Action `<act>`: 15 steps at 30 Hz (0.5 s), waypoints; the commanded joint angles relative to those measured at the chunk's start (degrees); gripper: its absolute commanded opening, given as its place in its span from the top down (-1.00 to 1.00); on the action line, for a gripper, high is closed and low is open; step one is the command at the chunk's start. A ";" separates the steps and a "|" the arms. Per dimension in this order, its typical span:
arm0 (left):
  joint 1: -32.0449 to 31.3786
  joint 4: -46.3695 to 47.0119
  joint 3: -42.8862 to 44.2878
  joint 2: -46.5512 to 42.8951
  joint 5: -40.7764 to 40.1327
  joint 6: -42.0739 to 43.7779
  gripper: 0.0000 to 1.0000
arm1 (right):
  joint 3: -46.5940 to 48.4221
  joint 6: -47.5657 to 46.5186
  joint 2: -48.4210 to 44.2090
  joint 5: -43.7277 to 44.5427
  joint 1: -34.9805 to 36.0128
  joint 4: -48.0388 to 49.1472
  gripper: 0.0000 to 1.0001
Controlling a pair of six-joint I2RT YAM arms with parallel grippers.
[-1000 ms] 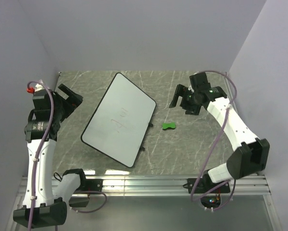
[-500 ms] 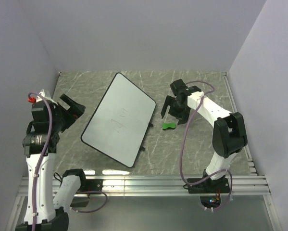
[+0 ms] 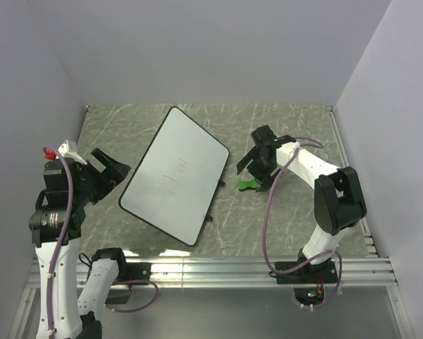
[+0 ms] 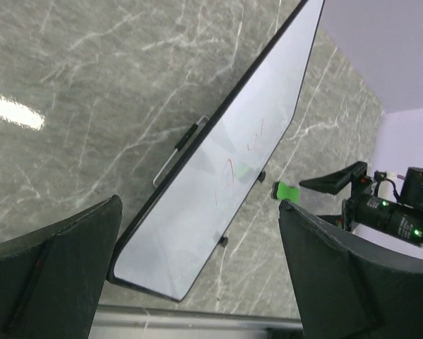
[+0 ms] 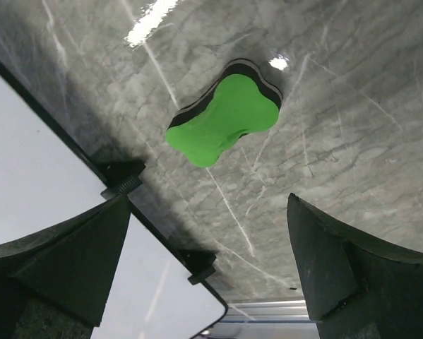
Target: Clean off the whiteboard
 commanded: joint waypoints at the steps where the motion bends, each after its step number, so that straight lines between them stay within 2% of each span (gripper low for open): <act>1: -0.77 -1.05 5.11 1.47 2.46 1.42 -0.99 | -0.69 6.99 0.06 1.41 0.55 2.17 -0.96; 5: -2.00 -1.40 8.89 3.66 2.55 1.68 -0.99 | 0.28 8.75 1.56 2.74 1.51 2.16 -0.96; 10: -2.97 -1.23 8.11 4.19 3.16 1.51 -0.99 | 2.56 9.64 6.12 2.99 1.95 2.96 -0.95; 15: -4.90 -2.37 10.04 4.99 0.18 2.65 -0.99 | 2.04 10.86 6.31 5.63 1.95 3.39 -0.94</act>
